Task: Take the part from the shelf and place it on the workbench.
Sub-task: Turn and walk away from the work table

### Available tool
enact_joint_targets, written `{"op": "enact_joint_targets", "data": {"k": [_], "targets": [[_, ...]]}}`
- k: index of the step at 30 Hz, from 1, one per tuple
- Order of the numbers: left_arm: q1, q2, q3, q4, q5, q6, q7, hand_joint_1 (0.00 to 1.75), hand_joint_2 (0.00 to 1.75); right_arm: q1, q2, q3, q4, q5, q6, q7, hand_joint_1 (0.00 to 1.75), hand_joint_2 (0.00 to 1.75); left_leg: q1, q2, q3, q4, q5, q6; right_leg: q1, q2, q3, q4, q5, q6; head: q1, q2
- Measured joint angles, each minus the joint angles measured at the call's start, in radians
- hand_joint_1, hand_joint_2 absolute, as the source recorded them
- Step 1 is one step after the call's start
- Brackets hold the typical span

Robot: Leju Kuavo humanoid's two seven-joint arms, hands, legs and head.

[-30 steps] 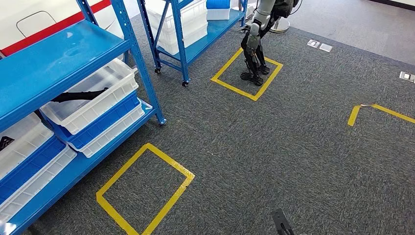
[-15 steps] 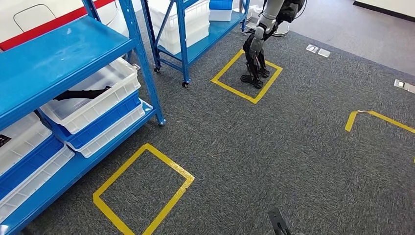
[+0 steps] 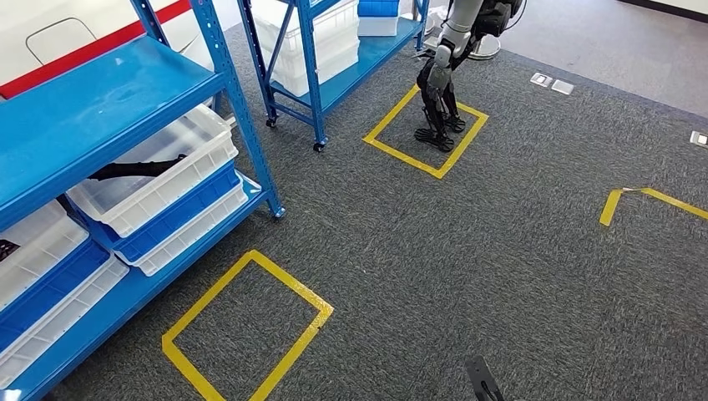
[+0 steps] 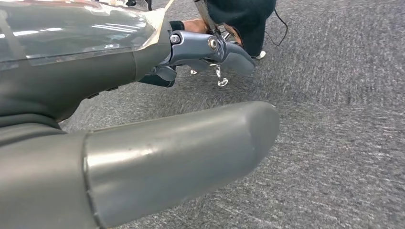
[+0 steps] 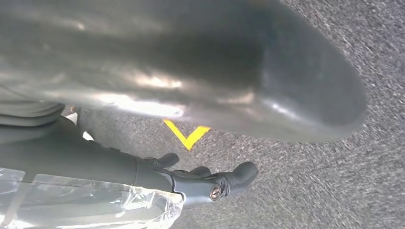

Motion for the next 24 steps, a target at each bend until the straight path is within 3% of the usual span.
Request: {"op": "enact_joint_targets", "data": {"k": [2,3,4,5,7,9,11,14,15,17,19,20,22,24], "targets": [[0.001,0.000,0.000,0.000,0.000,0.000,0.000,0.00,0.00,0.000,0.000,0.000,0.000,0.000,0.000,0.000,0.00,0.00,0.002,0.003,-0.073,0.138,-0.058,-0.006,0.002,-0.002,0.004,0.000,-0.005,-0.008,-0.001,0.000],[0.001,0.000,0.000,0.000,0.000,0.000,0.000,0.00,0.00,0.000,0.000,-0.001,0.000,0.000,0.000,0.000,0.00,0.00,0.002,0.003,-0.106,0.191,-0.071,-0.008,0.003,-0.002,0.006,0.000,-0.007,-0.011,-0.001,0.000],[0.002,0.000,0.000,0.000,0.000,0.000,0.000,0.00,0.00,0.000,0.000,-0.001,0.000,0.000,0.000,0.000,0.00,0.00,0.003,0.003,-0.124,0.211,-0.064,-0.008,0.004,-0.002,0.010,0.000,-0.010,-0.013,-0.001,0.000],[0.003,0.000,0.000,0.000,0.000,0.000,0.000,0.00,0.00,0.000,0.000,-0.001,0.000,0.000,0.000,0.000,0.00,0.00,0.003,0.004,-0.122,0.190,-0.036,-0.007,0.004,-0.001,0.014,0.000,-0.013,-0.013,-0.001,0.000],[0.003,0.001,0.000,0.000,0.000,0.000,0.000,0.00,0.00,0.000,0.000,-0.002,0.000,0.000,0.000,-0.001,0.00,0.00,0.003,0.006,-0.070,0.061,0.045,-0.001,0.004,0.001,0.025,0.000,-0.022,-0.009,-0.001,0.000],[0.002,0.001,0.000,0.000,0.000,0.000,0.000,0.00,0.00,-0.001,0.001,-0.002,0.000,0.000,0.000,-0.001,0.00,0.00,-0.001,0.008,-0.023,-0.044,0.084,0.005,0.011,0.002,0.032,0.001,-0.031,0.000,-0.001,0.000],[0.001,0.002,-0.001,0.000,0.000,0.000,0.000,0.00,0.00,-0.002,0.001,-0.003,0.000,0.000,0.000,-0.001,0.00,0.00,-0.007,0.008,-0.014,-0.065,0.080,0.011,0.015,0.002,0.034,-0.002,-0.036,0.011,0.000,0.000],[0.002,0.001,-0.001,0.001,0.000,0.000,0.000,0.00,0.00,-0.003,0.003,-0.002,0.000,0.000,0.000,-0.001,0.00,0.00,-0.004,0.006,-0.005,-0.077,0.084,0.030,0.011,0.002,0.024,0.023,-0.052,0.022,0.000,0.000],[0.002,0.001,-0.001,0.001,0.000,0.000,0.000,0.00,0.00,-0.003,0.003,-0.002,0.000,0.000,0.000,-0.002,0.00,0.00,-0.001,0.006,0.000,-0.082,0.084,0.036,0.011,0.002,0.003,0.066,-0.071,0.022,0.001,0.000],[0.001,0.002,-0.002,0.001,0.000,0.000,0.000,0.00,0.00,-0.002,0.002,-0.002,0.000,0.000,0.000,-0.002,0.00,0.00,-0.002,0.006,0.005,-0.083,0.080,0.045,0.011,0.002,-0.071,0.201,-0.119,0.019,0.002,0.000],[0.001,0.002,-0.003,0.001,0.000,0.000,0.000,0.00,0.00,0.000,0.000,-0.002,0.000,0.000,0.000,-0.002,0.00,0.00,-0.003,0.005,0.011,-0.083,0.073,0.047,0.011,0.002,-0.131,0.290,-0.133,0.026,0.002,0.000],[0.001,0.002,-0.003,0.001,0.000,0.000,0.000,0.00,0.00,0.001,0.000,-0.003,0.000,0.000,0.000,-0.002,0.00,0.00,-0.003,0.003,0.016,-0.082,0.069,0.046,0.010,0.002,-0.134,0.277,-0.114,0.034,0.002,0.000],[0.002,0.001,-0.003,0.002,0.000,0.000,0.000,0.00,0.00,0.001,-0.002,-0.003,0.000,0.000,0.000,-0.003,0.00,0.00,-0.003,0.000,0.030,-0.082,0.059,0.041,0.008,0.002,-0.087,0.148,-0.044,0.052,0.002,0.000],[0.002,0.001,-0.004,0.003,-0.001,0.000,0.000,0.00,0.00,0.000,-0.003,-0.003,0.000,-0.001,0.000,-0.004,0.00,0.00,-0.008,-0.002,0.040,-0.080,0.045,0.030,0.010,0.002,-0.035,0.034,0.005,0.048,0.002,0.000]]}}
